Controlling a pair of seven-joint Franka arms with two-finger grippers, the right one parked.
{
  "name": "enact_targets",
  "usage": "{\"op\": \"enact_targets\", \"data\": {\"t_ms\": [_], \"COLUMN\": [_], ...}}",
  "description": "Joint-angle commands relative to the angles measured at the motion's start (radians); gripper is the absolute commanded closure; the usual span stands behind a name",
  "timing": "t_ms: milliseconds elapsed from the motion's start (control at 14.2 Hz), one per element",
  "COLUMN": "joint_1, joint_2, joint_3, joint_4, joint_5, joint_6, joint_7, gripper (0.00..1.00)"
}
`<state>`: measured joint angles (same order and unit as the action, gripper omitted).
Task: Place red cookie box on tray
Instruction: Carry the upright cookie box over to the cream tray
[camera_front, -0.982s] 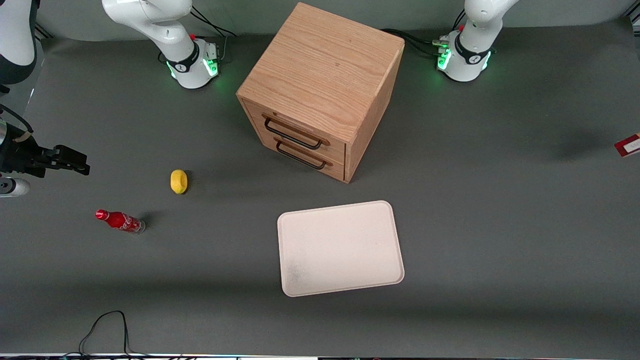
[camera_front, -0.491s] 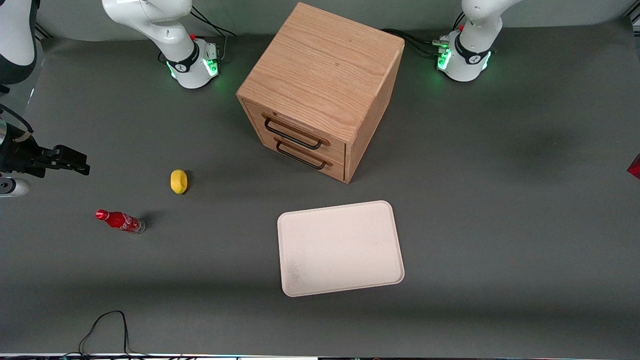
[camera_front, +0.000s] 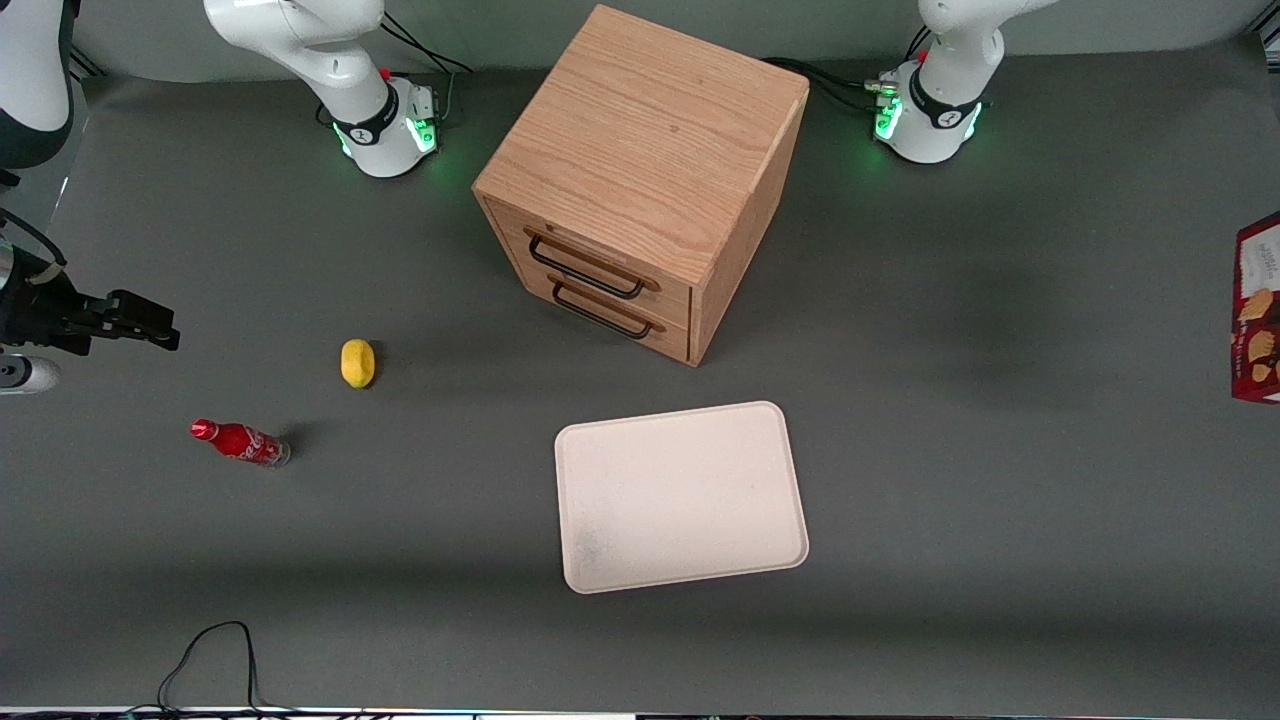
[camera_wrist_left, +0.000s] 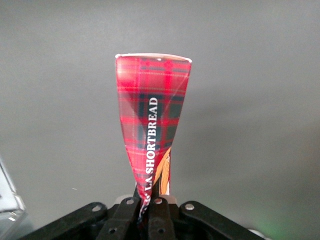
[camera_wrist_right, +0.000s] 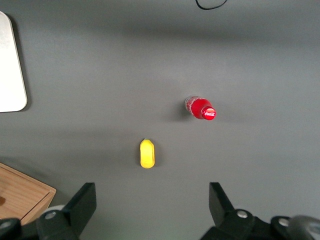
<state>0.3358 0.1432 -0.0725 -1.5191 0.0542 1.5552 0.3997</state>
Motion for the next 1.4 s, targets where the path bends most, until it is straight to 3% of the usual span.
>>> {"op": "enact_targets", "data": {"t_ms": [0,351,491,772,1053,1193,1333], "joint_1": [-0.017,-0.032,-0.098,-0.298,-0.443,-0.495,-0.512], "joint_2": [0.035,0.100,0.165,0.309,0.499,0.611,0.673], "joint_3": [-0.084,-0.303,-0.351,-0.348,-0.343,-0.343,-0.328], "joint_4": [0.091,0.151,0.207,0.303,0.420,0.508,0.516], "joint_5": [-0.017,-0.019,-0.017,0.004,0.082,0.157,0.167], "joint_6": [-0.063,-0.070,-0.060,0.050,0.117,0.123,0.196], "joint_7": [-0.224,-0.546,-0.683,-0.878,-0.993,-1.084,-1.088], "gripper": [1.00,1.00,1.00,1.00,1.00,1.00,1.00]}}
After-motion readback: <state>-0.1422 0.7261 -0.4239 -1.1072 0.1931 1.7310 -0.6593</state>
